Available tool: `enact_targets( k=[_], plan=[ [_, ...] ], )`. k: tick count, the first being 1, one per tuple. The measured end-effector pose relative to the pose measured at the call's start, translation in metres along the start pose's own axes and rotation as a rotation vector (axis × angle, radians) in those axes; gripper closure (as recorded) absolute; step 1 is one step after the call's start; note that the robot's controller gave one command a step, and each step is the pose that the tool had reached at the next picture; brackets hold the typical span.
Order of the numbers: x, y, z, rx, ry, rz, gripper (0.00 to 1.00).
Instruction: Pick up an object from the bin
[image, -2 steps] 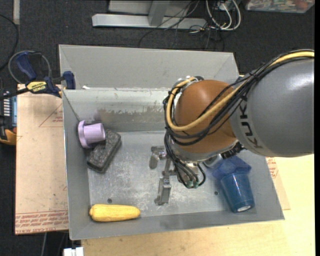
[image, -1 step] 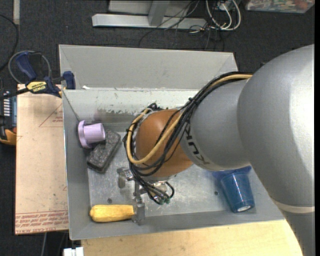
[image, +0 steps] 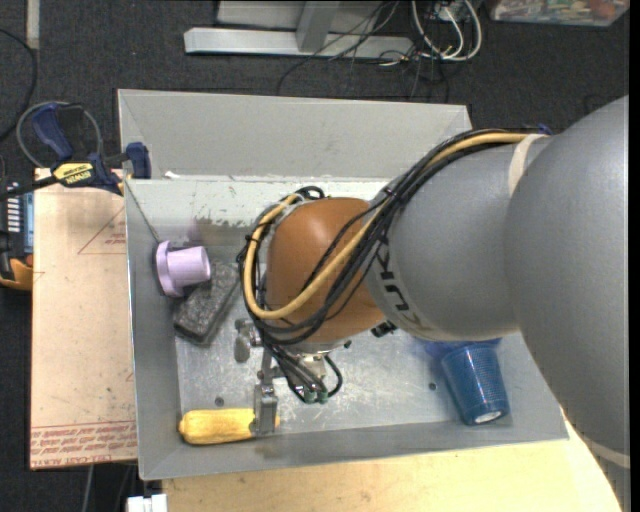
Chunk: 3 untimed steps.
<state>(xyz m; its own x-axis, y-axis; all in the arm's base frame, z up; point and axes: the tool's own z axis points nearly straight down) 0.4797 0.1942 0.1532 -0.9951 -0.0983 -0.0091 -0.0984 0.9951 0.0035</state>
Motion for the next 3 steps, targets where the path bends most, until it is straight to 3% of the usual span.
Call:
enact_targets(
  k=[1, 2, 3],
  plan=[
    [-0.006, 0.049, 0.053, -0.003, 0.001, -0.303, 0.0],
    [-0.008, 0.028, 0.081, -0.003, -0.012, -0.05, 0.0],
    [-0.002, 0.01, 0.084, -0.004, 0.0, -0.424, 1.0]
  ],
)
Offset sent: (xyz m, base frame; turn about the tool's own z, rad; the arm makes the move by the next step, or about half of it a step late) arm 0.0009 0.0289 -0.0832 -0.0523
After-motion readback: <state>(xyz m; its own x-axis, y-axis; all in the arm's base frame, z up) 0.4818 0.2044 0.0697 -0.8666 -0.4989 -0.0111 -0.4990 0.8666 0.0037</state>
